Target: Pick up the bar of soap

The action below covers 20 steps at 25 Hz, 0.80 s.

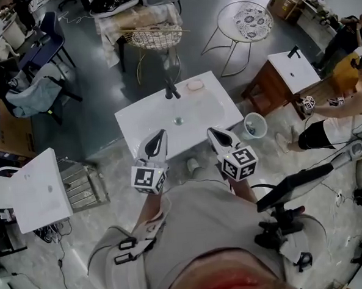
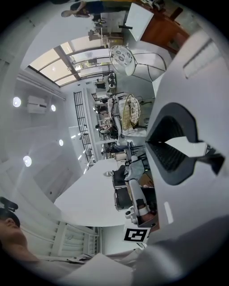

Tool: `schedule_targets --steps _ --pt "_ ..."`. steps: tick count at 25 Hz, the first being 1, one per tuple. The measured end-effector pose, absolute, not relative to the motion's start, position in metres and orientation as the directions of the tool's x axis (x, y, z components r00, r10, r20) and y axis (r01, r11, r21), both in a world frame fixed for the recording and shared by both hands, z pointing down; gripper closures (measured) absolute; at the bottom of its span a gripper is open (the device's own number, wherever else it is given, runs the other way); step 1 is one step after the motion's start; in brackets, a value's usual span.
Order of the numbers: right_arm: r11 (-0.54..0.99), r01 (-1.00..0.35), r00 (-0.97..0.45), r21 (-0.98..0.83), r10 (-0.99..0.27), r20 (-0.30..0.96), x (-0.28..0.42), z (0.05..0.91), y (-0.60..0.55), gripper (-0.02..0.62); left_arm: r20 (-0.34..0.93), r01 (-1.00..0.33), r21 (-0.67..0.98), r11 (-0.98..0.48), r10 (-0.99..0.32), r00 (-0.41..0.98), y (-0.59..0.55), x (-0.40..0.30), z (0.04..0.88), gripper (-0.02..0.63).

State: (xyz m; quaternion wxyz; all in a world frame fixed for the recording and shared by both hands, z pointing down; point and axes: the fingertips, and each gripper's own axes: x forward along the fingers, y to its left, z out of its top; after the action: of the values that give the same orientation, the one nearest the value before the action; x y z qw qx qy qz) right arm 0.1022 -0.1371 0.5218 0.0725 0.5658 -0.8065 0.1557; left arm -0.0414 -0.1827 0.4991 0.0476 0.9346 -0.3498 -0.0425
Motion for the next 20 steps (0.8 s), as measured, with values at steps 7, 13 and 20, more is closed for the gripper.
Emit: schedule_targets --steps 7,13,20 --pt "0.408 -0.892 -0.450 -0.195 -0.844 0.292 0.133 0.523 -0.204 0.594 -0.020 -0.727 0.113 -0.678 -0.733 0.680 -0.233 -0.013 0.494 0.606" --pt "0.488 -0.845 -0.534 -0.219 -0.796 0.285 0.153 0.530 -0.256 0.594 0.007 -0.789 0.097 -0.606 -0.793 0.610 -0.267 0.005 0.495 0.606" --pt "0.571 -0.782 -0.623 -0.249 -0.732 0.277 0.179 0.539 -0.310 0.594 0.050 -0.848 0.084 -0.523 -0.848 0.528 -0.308 0.031 0.506 0.606"
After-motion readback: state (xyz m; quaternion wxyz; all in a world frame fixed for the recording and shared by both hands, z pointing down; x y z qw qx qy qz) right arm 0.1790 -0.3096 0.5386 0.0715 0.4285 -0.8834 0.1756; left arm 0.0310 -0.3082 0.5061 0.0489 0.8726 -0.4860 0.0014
